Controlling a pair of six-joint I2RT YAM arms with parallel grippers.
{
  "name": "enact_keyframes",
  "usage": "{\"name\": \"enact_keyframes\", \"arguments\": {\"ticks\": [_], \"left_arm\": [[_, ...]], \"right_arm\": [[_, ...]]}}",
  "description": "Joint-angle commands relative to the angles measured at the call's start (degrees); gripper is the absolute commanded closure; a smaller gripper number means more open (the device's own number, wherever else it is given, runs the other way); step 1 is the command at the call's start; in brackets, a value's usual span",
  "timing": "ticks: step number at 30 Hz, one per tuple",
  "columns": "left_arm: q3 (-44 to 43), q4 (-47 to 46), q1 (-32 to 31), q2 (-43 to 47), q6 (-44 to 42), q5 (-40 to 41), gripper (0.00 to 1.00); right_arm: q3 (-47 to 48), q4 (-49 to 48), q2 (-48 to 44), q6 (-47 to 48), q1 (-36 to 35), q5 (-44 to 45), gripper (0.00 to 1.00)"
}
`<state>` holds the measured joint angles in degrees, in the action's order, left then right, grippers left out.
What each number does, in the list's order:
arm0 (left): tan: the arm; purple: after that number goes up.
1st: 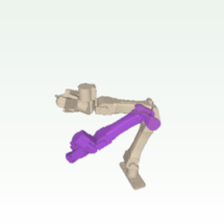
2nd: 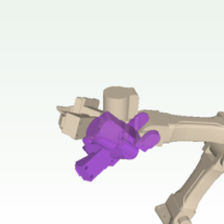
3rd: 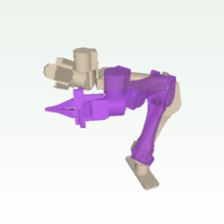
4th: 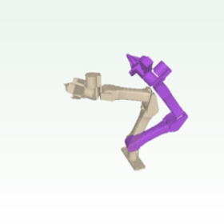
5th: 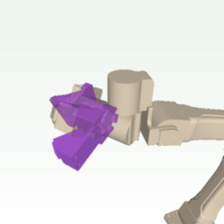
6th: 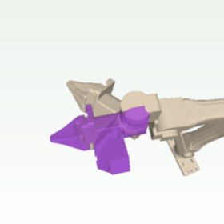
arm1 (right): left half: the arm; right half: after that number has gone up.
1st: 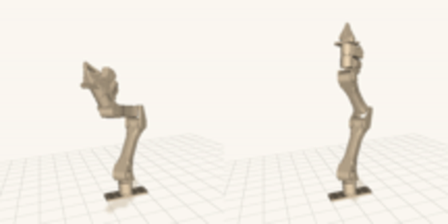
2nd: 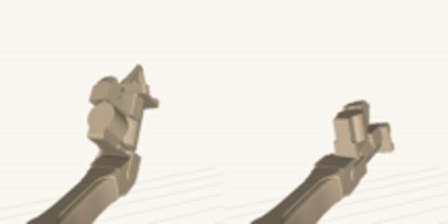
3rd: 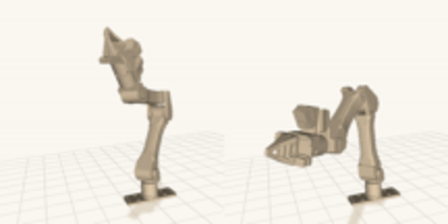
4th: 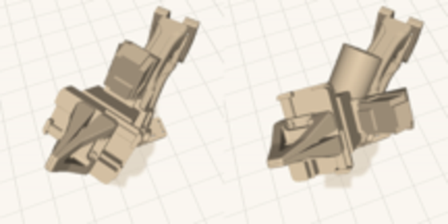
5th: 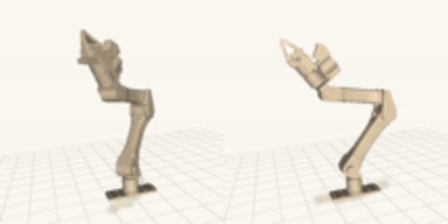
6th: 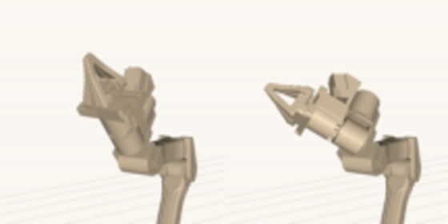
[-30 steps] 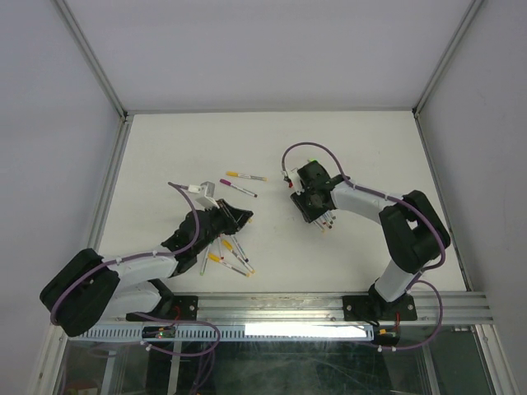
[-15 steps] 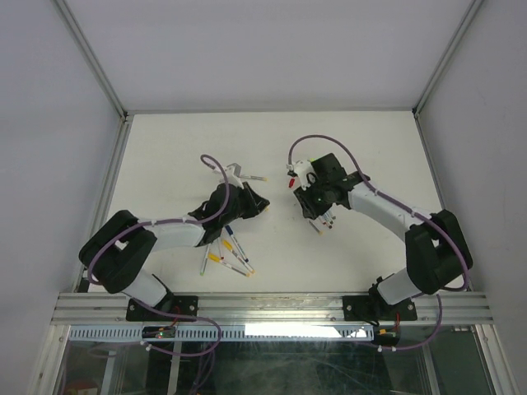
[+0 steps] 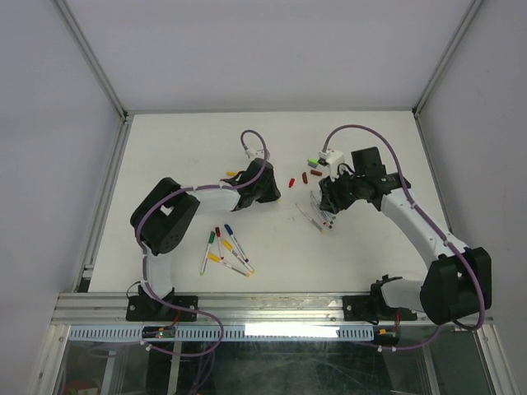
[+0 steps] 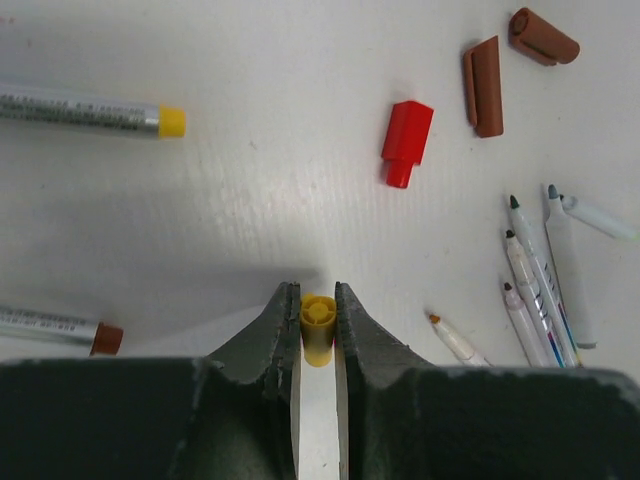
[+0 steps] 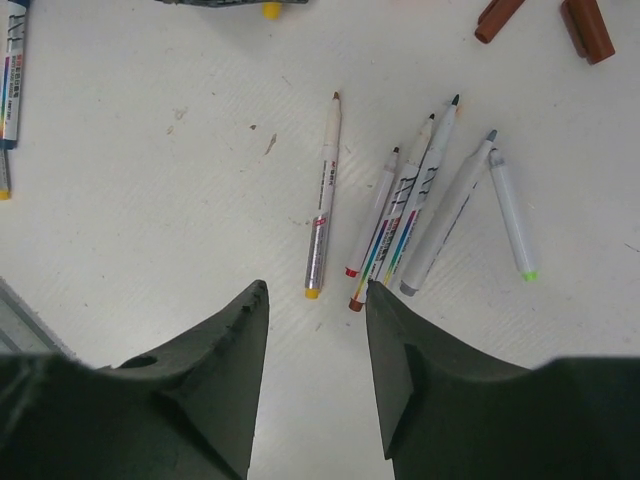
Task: Open the pen caps
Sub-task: Place the pen cap at the center of the board.
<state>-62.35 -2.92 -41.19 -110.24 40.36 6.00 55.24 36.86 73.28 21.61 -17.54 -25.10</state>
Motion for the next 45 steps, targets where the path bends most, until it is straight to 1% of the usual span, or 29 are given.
{"name": "enact_keyframes", "arguments": {"ticks": [1, 4, 7, 12, 14, 15, 20, 25, 29, 30, 33, 34, 35, 38, 42, 45], "left_arm": [[-7.37, 5.59, -0.02, -3.06, -3.50, 2.46, 0.85], [-9.80, 6.98, 0.02, -4.67, -4.14, 4.19, 0.80], [-11.89, 7.97, 0.08, -6.23, -4.32, 5.54, 0.77], [-15.56, 10.15, 0.08, -8.81, -4.59, 5.43, 0.75], [-16.02, 10.25, 0.18, -8.89, -4.52, 5.11, 0.71], [-16.05, 10.29, 0.15, -8.72, -4.51, 5.05, 0.68], [-15.93, 10.21, 0.08, -5.64, -4.93, 4.50, 0.64], [-14.40, 9.60, 0.07, 0.61, -6.50, 2.30, 0.61], [-7.32, 3.82, 0.13, 8.22, -9.39, -0.65, 0.55], [-5.08, 2.02, 0.07, 10.12, -10.01, -1.44, 0.51], [2.17, -3.05, 0.06, 16.32, -11.82, -3.86, 0.50], [4.66, -4.39, 0.11, 18.53, -12.14, -4.25, 0.49], [6.94, -5.64, 0.06, 20.44, -12.44, -4.44, 0.47], [13.82, -9.07, 0.12, 27.05, -12.99, -4.91, 0.45], [22.25, -11.72, 0.10, 36.72, -12.95, -5.28, 0.41], [27.25, -12.14, 0.12, 43.54, -12.36, -4.36, 0.33]], "right_arm": [[-0.48, -0.66, -2.81, 1.16, 1.55, -2.66, 0.54], [-0.71, -0.70, -3.08, 1.16, 2.04, -2.84, 0.53], [-0.75, -0.68, -3.45, 1.14, 2.44, -2.72, 0.53], [-1.03, -0.75, -3.84, 1.20, 2.86, -2.85, 0.53], [-1.10, -0.77, -4.00, 1.22, 3.01, -2.85, 0.53], [-1.18, -0.86, -4.05, 1.24, 3.06, -2.85, 0.53], [-1.19, -0.77, -4.35, 1.37, 3.28, -3.16, 0.52], [-1.33, -0.57, -5.08, 1.96, 3.36, -4.08, 0.52], [-1.77, -0.53, -6.09, 2.59, 3.35, -4.48, 0.52], [-1.93, -0.55, -6.43, 2.77, 3.38, -4.88, 0.52], [-2.07, -0.40, -7.16, 3.11, 3.37, -6.07, 0.51], [-2.07, -0.45, -7.40, 3.28, 3.39, -6.31, 0.51], [-2.15, -0.52, -7.67, 3.39, 3.35, -6.73, 0.51], [-2.16, -0.32, -8.34, 4.02, 3.39, -7.94, 0.51], [-2.46, -0.37, -9.75, 4.73, 3.35, -10.31, 0.51], [-2.71, -0.77, -11.15, 5.26, 3.37, -12.58, 0.51]]}}
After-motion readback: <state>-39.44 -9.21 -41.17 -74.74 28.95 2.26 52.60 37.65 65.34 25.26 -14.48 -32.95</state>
